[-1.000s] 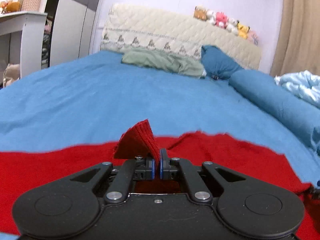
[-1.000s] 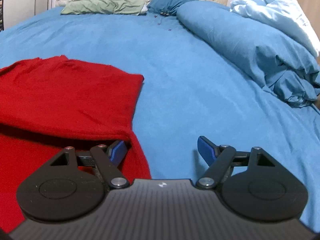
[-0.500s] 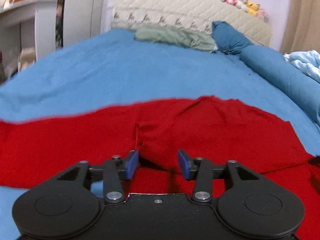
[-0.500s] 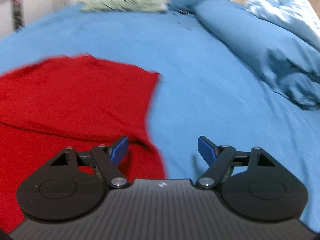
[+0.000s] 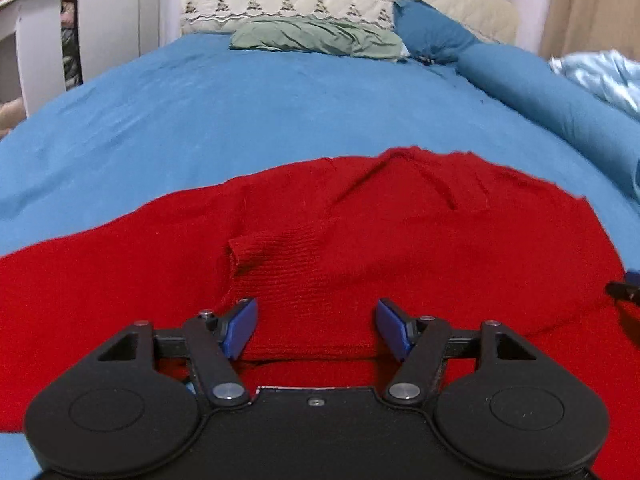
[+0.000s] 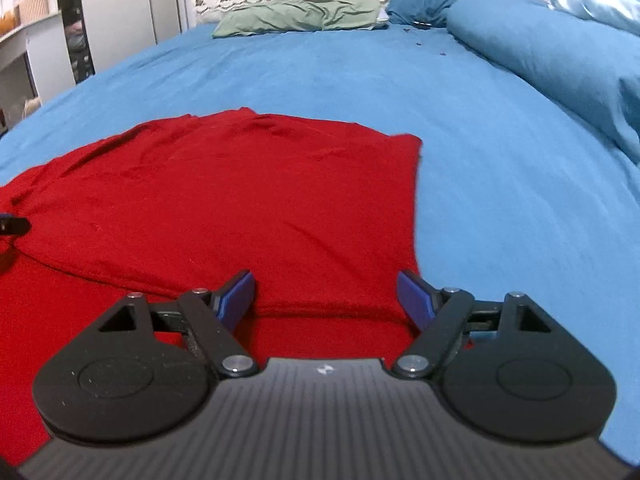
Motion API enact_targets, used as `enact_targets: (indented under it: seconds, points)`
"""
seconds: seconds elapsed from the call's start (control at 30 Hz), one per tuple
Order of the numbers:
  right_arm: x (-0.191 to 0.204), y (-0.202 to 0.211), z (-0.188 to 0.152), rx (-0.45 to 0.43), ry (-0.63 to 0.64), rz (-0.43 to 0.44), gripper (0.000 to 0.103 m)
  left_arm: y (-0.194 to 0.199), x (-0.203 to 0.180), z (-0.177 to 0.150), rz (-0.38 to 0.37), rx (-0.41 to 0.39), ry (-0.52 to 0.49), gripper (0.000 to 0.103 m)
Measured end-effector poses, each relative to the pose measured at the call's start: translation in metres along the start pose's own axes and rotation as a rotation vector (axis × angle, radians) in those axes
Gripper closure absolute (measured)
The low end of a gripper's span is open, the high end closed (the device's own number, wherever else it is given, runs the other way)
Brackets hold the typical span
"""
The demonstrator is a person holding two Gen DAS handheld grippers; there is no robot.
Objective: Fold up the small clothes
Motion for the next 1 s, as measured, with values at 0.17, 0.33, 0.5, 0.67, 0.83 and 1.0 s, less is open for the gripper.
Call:
enact_targets:
  seconds: [0.17, 0.33, 0.5, 0.67, 0.83, 1.0]
  points:
    - [-0.004, 0.0, -0.002, 0.01, -0.014, -0.02, 0.007, 0.001, 0.0, -0.003, -0.002, 0.006, 0.028, 0.032]
    - [-0.002, 0.023, 0.004, -0.014, -0.021, -0.023, 0.007, 0.026, -0.008, 0.011, 0.02, 0.005, 0.027, 0.032]
    - [0.008, 0.072, 0.019, -0.053, -0.037, -0.005, 0.007, 0.082, -0.013, 0.016, 0.055, -0.029, 0.047, 0.032]
    - [0.04, 0.125, 0.035, -0.078, -0.007, 0.048, 0.001, 0.151, -0.016, 0.02, 0.096, -0.067, 0.064, 0.026]
    - [0.079, 0.16, 0.043, -0.067, 0.039, 0.125, 0.0, 0.211, 0.001, 0.018, 0.156, -0.146, 0.11, 0.0]
    - [0.123, 0.181, 0.045, -0.067, 0.084, 0.194, 0.0, 0.251, 0.044, 0.011, 0.193, -0.181, 0.211, 0.0]
Point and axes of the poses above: each gripper's, at about its wrist camera, not at the fingertips, and y roughly against the way its jaws point, x to its left, z to its top, the point moved 6 cm from there along -y, roughly the way its jaws point, and after that the axes turned 13 degrees about x, right-handed, at the moved point
